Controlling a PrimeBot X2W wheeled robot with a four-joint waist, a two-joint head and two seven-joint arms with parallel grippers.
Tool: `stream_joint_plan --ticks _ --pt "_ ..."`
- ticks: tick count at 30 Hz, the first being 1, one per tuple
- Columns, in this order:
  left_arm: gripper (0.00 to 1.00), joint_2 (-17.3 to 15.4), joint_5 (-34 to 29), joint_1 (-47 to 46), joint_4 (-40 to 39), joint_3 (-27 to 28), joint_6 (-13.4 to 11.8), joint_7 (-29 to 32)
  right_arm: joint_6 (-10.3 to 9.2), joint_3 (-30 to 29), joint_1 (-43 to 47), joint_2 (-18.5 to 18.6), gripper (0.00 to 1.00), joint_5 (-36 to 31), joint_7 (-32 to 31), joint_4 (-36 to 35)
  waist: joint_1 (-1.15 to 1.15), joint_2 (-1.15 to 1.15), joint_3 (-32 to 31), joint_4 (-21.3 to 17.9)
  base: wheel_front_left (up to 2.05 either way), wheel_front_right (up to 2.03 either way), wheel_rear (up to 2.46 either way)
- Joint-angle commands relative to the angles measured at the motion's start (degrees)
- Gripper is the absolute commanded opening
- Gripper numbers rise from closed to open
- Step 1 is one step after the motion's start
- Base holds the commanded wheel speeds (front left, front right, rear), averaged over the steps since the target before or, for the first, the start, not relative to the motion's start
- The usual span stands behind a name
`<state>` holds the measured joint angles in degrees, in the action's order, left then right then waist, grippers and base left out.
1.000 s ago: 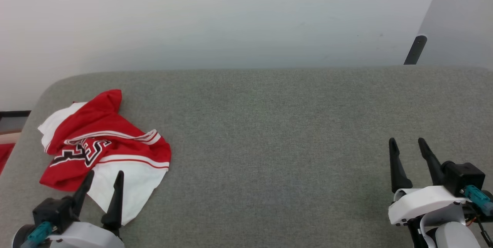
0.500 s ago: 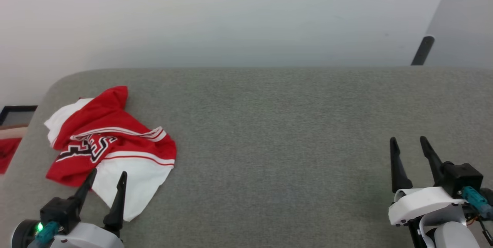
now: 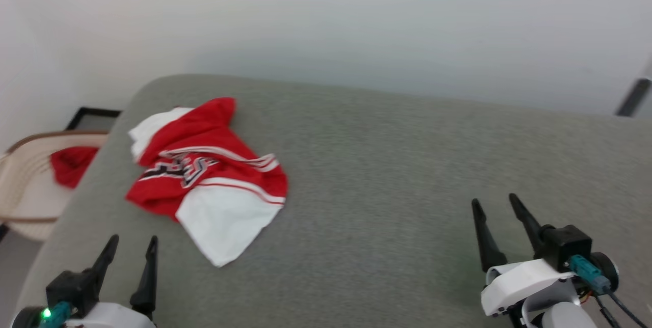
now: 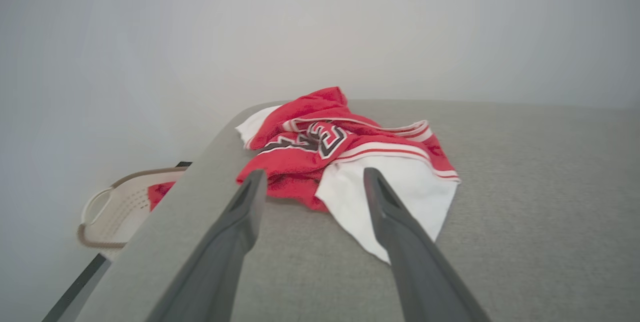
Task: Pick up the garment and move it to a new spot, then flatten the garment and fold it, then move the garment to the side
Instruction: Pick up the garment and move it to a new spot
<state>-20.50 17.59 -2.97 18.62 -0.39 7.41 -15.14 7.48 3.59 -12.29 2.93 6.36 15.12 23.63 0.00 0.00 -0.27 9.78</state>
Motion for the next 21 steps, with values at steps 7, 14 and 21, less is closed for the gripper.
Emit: stream_joint_plan --ticks 7,14,21 --pt "1.00 2.43 -1.41 2.08 0.47 2.53 0.13 0.01 0.02 4.16 0.43 -0.02 1.00 2.02 0.05 1.46 0.00 0.00 -1.44 12.15 0.00 0.00 0.00" --pt "1.00 4.21 -1.54 3.79 -0.25 6.58 -0.03 0.01 0.02 11.33 -2.53 -0.12 1.00 4.43 0.06 3.01 0.00 0.00 -0.85 18.55 0.00 0.00 0.00" --pt "1.00 7.22 -0.93 5.82 -2.90 13.66 0.02 0.01 0.02 21.22 -9.75 -0.01 1.00 8.23 0.06 7.04 0.00 0.00 2.20 20.53 0.00 0.00 0.00"
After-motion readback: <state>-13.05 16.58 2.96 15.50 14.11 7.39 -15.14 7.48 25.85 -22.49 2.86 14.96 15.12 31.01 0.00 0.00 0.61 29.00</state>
